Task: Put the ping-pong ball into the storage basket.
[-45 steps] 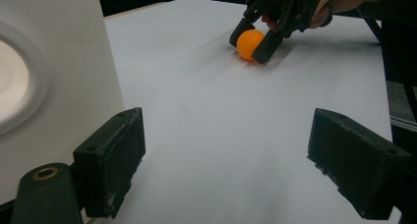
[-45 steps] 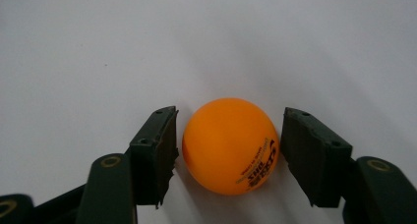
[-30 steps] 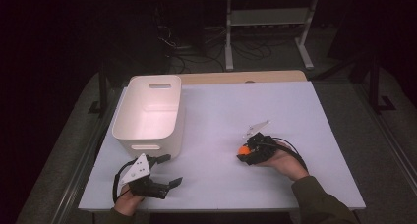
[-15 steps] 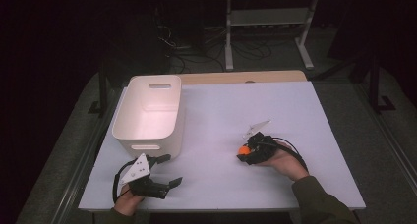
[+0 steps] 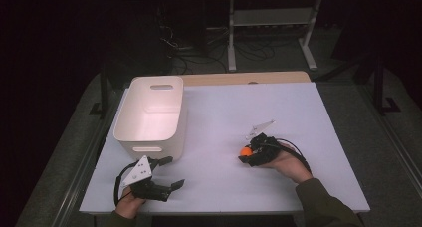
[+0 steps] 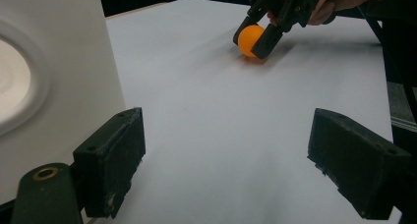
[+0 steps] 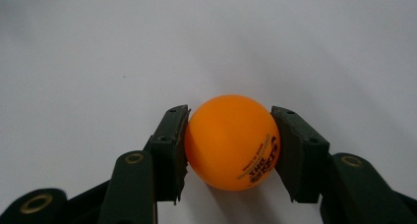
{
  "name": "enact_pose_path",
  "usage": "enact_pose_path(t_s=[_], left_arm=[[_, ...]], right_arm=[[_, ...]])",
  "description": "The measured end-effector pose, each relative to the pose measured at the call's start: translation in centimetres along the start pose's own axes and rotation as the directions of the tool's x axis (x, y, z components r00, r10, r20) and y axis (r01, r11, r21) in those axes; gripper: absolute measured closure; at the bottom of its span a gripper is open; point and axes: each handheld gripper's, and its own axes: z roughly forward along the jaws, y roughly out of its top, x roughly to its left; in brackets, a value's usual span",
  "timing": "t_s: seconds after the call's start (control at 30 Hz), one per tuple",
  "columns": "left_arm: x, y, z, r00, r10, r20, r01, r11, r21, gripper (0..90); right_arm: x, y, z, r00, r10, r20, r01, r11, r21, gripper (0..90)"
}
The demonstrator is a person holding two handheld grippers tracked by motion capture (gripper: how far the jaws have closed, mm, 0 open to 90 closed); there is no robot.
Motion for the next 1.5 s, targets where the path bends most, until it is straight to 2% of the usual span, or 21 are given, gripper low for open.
enact_pose_path(t_s=[1.13, 1.5], left_arm=[[0.0, 0.0, 0.0, 1.0, 0.003, 0.0, -0.003, 1.0, 0.001, 14.1], [0.0, 0.0, 0.0, 1.0, 0.001, -0.001, -0.001, 1.0, 0.001, 14.1]], right_arm=[[1.7, 1.5, -0.2, 0.9984, -0.027, -0.05, 0.024, 0.998, -0.055, 49.5], [2.2, 2.2, 0.2, 0.9974, -0.036, -0.063, 0.032, 0.998, -0.061, 49.5]])
